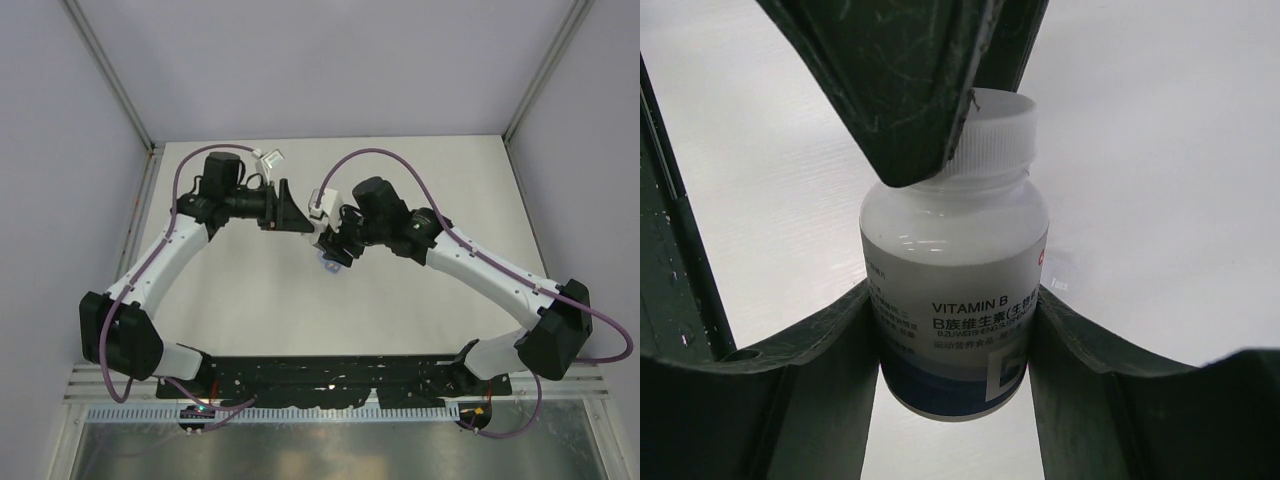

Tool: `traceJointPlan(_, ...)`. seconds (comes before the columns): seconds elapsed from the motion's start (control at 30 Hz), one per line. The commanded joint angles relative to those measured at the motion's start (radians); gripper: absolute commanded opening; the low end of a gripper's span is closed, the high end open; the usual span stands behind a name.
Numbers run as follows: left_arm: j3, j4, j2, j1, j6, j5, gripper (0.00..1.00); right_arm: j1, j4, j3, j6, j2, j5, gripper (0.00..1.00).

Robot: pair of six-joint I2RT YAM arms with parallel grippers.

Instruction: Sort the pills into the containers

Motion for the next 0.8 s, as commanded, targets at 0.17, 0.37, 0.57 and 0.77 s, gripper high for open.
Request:
traceJointPlan(0.17,0.033,0.045,0.019,-0.018,-0.002,0.008,0.61,0.007,0.051,-0.002,0.007,-0.005,0.002,0.06)
traceJointPlan(0.37,0.022,0.051,0.025,-0.031,0.006,0.009,0.47,0.007,0.048,-0.003,0.007,-0.005,0.003,0.06)
traceJointPlan(0.57,0.005,0.049,0.019,-0.035,0.031,0.021,0.22,0.006,0.043,-0.005,0.007,-0.005,-0.009,0.06)
traceJointPlan(0.77,-0.021,0.046,0.013,-0.038,0.092,0.066,0.03,0.004,0.036,0.001,0.003,-0.007,-0.052,0.06)
